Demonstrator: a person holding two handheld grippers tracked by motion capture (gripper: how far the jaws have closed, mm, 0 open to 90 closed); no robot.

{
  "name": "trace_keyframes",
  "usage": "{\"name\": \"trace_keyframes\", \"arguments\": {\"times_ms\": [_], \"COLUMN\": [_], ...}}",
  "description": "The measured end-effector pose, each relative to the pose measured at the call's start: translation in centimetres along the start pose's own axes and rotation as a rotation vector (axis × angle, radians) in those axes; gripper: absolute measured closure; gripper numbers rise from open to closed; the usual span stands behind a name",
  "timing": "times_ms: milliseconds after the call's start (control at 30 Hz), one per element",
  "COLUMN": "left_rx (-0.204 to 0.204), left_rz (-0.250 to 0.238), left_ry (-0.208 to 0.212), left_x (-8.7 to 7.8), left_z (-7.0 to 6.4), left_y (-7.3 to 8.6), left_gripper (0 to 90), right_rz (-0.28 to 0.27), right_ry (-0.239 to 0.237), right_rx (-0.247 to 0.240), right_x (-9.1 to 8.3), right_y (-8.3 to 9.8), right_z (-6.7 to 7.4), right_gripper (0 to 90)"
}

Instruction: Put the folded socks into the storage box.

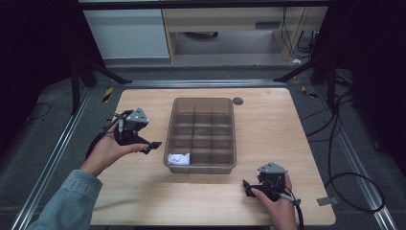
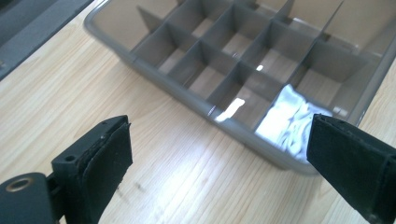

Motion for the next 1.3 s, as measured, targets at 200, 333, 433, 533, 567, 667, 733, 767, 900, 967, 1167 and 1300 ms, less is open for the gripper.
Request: {"name": "trace_keyframes", "arguments": {"times_ms": [200,333,433,533,567,667,733,767,900,967,1167,1300], "left_rx": [-0.037,-0.065,-0.075,-0.087,-0.092,-0.108,-0.119,-0.12,-0.137,-0.135,-0.154,-0.15], "left_rz": [0.007,0.004,0.02,0.029,0.031,0.041,0.047,0.051,0.064,0.087,0.122,0.148], "left_ry": [-0.011,0.0,-0.013,-0.01,-0.009,0.001,0.005,0.004,0.005,-0.003,-0.01,-0.035], "left_x": [-0.3,-0.3,-0.2,0.0,0.1,0.5,0.8,0.9,1.5,1.9,2.8,3.5], "left_z": [0.6,0.7,0.9,0.8,0.8,0.6,0.6,0.6,0.5,0.5,0.5,0.7], "left_y": [2.0,3.3,4.6,5.7,5.9,7.0,7.7,7.9,9.1,9.8,11.5,12.5], "left_gripper": [5.9,5.9,6.0,6.0,6.0,5.9,5.9,5.9,5.8,5.8,5.7,4.9], "right_rz": [0.0,0.0,0.0,0.0,0.0,0.0,0.0,0.0,0.0,0.0,0.0,0.0], "right_ry": [0.0,0.0,0.0,0.0,0.0,0.0,0.0,0.0,0.0,0.0,-0.001,0.0], "right_rx": [0.0,0.0,0.0,0.0,0.0,0.0,0.0,0.0,0.0,0.0,0.0,0.001], "right_x": [0.0,0.0,0.0,0.0,0.0,0.0,0.0,0.0,0.0,0.0,0.0,0.0], "right_y": [0.0,0.0,0.0,0.0,0.0,0.0,0.0,0.0,0.0,0.0,0.0,0.0], "right_z": [0.0,0.0,0.0,0.0,0.0,0.0,0.0,0.0,0.0,0.0,0.0,0.0], "right_gripper": [0.4,0.4,0.4,0.4,0.4,0.4,0.4,0.4,0.4,0.4,0.4,0.4]}}
Point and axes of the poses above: each handheld gripper's, and its own axes: x roughly forward along the jaws, y roughly out of its underside, z roughly to its left, the point moved 10 cm from there along x, roughly forward along the jaws, and after that the axes turned 3 degrees about x, right-handed, at the moved point
